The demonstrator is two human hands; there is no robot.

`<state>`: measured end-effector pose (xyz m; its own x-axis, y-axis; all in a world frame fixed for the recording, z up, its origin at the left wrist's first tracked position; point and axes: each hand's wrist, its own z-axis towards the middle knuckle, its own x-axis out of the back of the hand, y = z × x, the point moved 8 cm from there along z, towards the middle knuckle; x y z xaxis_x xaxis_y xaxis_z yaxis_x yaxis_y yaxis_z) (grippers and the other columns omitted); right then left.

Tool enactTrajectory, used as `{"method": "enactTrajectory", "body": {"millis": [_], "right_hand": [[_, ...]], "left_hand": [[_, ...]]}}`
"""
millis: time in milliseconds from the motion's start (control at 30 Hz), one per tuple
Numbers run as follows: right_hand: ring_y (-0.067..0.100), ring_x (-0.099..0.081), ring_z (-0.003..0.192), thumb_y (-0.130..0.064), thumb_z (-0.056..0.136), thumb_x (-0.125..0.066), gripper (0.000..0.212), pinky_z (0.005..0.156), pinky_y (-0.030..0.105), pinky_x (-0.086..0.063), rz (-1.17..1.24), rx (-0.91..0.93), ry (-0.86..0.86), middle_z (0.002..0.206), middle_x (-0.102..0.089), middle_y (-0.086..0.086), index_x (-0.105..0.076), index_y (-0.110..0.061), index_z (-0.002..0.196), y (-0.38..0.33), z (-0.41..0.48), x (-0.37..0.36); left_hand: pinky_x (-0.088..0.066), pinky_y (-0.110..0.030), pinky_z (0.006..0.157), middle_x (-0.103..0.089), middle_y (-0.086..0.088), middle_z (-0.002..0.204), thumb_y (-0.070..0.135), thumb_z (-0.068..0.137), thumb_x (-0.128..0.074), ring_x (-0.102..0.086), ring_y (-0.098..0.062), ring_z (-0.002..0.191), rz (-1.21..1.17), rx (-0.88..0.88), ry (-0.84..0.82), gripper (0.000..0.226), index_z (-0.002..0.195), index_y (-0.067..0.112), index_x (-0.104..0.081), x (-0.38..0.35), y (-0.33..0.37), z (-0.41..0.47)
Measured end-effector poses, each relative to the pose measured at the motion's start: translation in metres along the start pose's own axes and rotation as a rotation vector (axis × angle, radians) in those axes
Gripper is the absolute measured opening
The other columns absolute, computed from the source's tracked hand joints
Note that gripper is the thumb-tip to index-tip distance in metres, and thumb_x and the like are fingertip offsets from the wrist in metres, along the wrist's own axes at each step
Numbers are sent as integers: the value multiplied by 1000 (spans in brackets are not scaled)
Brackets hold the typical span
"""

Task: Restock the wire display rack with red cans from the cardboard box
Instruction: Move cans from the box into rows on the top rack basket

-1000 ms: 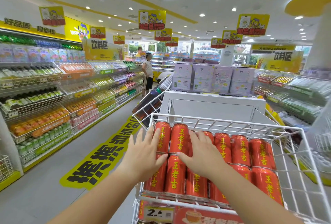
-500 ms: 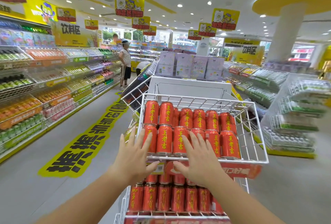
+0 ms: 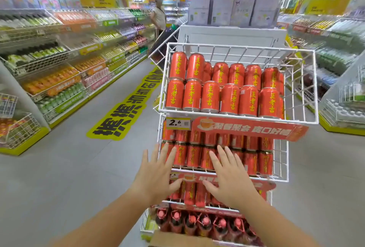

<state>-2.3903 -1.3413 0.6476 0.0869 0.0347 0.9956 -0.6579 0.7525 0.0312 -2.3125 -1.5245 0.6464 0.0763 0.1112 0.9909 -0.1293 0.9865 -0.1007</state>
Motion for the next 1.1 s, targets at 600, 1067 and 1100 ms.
{"method": "enactTrajectory", "body": {"millis": [600, 1067, 1100], "right_hand": [[38, -18, 151, -71, 87, -32, 93, 121, 52, -22, 98, 37, -467, 163, -21, 19, -26, -10, 157, -26, -93, -370], [31, -6, 154, -69, 89, -24, 89, 123, 46, -14, 249, -19, -854, 168, -8, 11, -1, -20, 160, -67, -214, -718], [29, 0, 155, -68, 92, -26, 88, 124, 45, -9, 258, -22, -891, 168, 0, 10, 5, -21, 160, -70, -221, -740]], "left_hand": [[-43, -65, 101, -49, -27, 149, 69, 80, -34, -47, -48, 135, -40, -30, -510, 95, 148, 5, -48, -353, 58, -87], [-6, -59, 124, 3, -15, 170, 63, 100, -22, 4, -39, 156, 91, -288, -882, 86, 160, 14, 14, -707, 104, -207], [-6, -59, 124, 3, -16, 170, 61, 102, -24, 3, -39, 156, 94, -315, -888, 84, 160, 14, 14, -728, 107, -210]]}}
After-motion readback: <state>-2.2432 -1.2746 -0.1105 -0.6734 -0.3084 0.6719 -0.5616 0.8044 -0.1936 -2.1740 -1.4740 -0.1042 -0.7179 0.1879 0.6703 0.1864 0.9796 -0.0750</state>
